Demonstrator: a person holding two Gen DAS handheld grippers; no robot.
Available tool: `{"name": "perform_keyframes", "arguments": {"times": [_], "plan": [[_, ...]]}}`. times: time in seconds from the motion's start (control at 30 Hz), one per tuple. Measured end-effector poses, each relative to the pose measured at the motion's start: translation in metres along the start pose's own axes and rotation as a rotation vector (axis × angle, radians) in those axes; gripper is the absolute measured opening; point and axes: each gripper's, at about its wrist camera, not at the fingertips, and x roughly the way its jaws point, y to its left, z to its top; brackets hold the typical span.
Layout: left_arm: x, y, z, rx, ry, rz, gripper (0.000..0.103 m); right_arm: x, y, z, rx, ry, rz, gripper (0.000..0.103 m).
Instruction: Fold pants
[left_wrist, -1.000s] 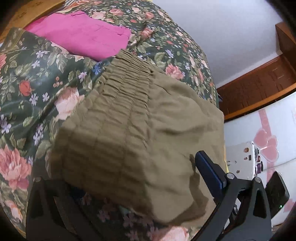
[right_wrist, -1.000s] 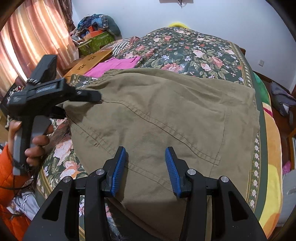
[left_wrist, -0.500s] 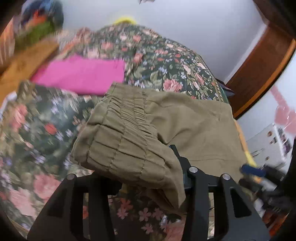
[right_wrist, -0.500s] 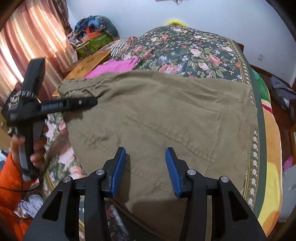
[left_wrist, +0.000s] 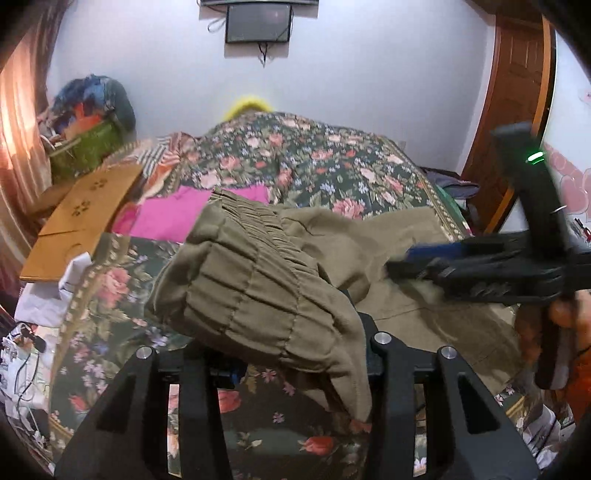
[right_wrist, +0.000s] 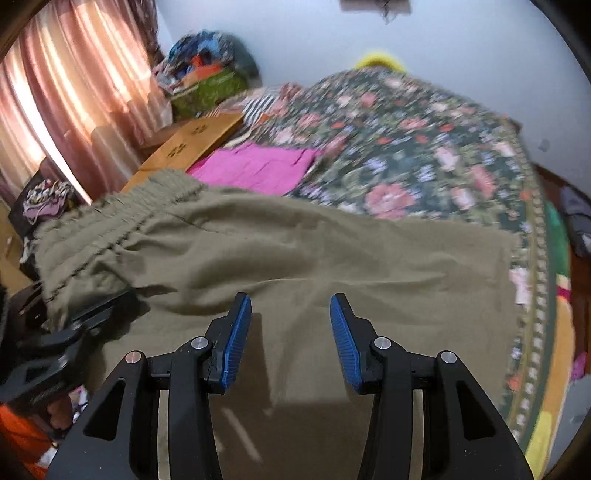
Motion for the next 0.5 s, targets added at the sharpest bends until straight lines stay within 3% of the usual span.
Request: {"name": "perform_keyframes", "arguments": {"times": [0.17,0.23,0.33,0.5], "plan": [[-0.012,0.007,0.001,-0.01,-0.021,-0.01,0.038,0.037,0.028,-0.008,-0.102,0.167,0.076,0.041],[-0.013,0.006,0.001,-0.001,-0.02,-0.004,0.037,0.04,0.035,-0.012,-0.132,0.189,0.083,0.041],[-0.018,0.003,0.004,0.016,-0.044,0.006,0.037,0.034,0.037,-0.011,-0.137,0.184,0.07,0.041],[-0.03,-0.007,0.01,0.05,-0.078,0.007,0.037,-0.005,0.029,-0.02,-0.089,0.084,0.051,0.041]]}}
